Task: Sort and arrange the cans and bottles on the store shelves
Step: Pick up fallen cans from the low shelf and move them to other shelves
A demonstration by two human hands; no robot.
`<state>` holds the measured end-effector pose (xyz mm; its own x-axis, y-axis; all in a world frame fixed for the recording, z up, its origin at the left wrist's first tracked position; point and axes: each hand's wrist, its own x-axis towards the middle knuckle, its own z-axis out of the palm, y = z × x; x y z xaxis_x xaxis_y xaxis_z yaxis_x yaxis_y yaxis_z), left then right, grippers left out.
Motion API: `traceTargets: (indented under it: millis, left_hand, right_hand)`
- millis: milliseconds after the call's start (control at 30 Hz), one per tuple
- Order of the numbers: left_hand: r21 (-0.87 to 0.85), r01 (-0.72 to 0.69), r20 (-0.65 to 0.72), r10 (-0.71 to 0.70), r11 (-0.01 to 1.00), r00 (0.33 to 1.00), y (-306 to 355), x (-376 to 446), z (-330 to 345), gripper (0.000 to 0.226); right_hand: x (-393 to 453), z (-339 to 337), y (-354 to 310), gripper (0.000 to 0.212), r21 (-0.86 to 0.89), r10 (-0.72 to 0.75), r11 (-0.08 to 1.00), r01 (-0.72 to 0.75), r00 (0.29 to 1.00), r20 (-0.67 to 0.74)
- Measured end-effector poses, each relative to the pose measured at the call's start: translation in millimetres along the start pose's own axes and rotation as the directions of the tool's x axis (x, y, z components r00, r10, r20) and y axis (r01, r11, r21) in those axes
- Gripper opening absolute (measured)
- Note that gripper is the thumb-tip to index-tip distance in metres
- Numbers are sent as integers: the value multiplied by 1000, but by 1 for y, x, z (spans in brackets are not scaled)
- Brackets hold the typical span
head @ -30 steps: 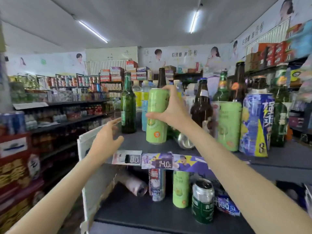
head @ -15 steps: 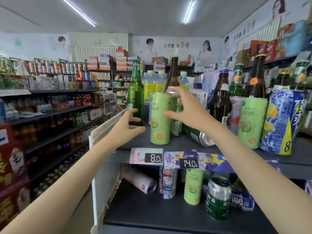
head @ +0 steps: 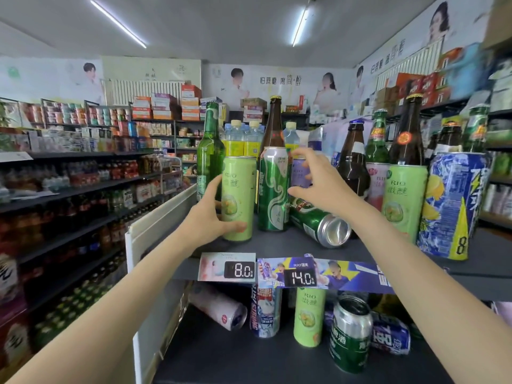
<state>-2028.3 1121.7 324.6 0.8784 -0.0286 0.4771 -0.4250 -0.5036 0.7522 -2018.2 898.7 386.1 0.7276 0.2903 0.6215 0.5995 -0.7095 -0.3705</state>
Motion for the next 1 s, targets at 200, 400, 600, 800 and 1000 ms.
traceTargets:
  millis: [200,400,600,800,1000]
  left_hand:
    - [167,76,-193,-44,983,980,-19,15,-15,106]
    - [226,104,-195,-60,969,979,-27,28,-14,107]
    - [225,132,-169,-94,965,981,-25,37,-8,106]
    - [309,-99,-355,211,946,911,1,20,-4,82]
    - [-371,-48,70,80,928,994,49,-1,17,96]
  right_hand:
    - [18,12,3,93,73,2,997,-1,1000,-21]
    - [49,31,3,89,186,68,979,-77,996,54]
    - [46,34,1,71,295,117,951,-88,990,-81]
    - [26,4,-8,75,505,143,861,-59,981,-130]
    - [12,-13,-40,83,589,20,808,-17,1000,0]
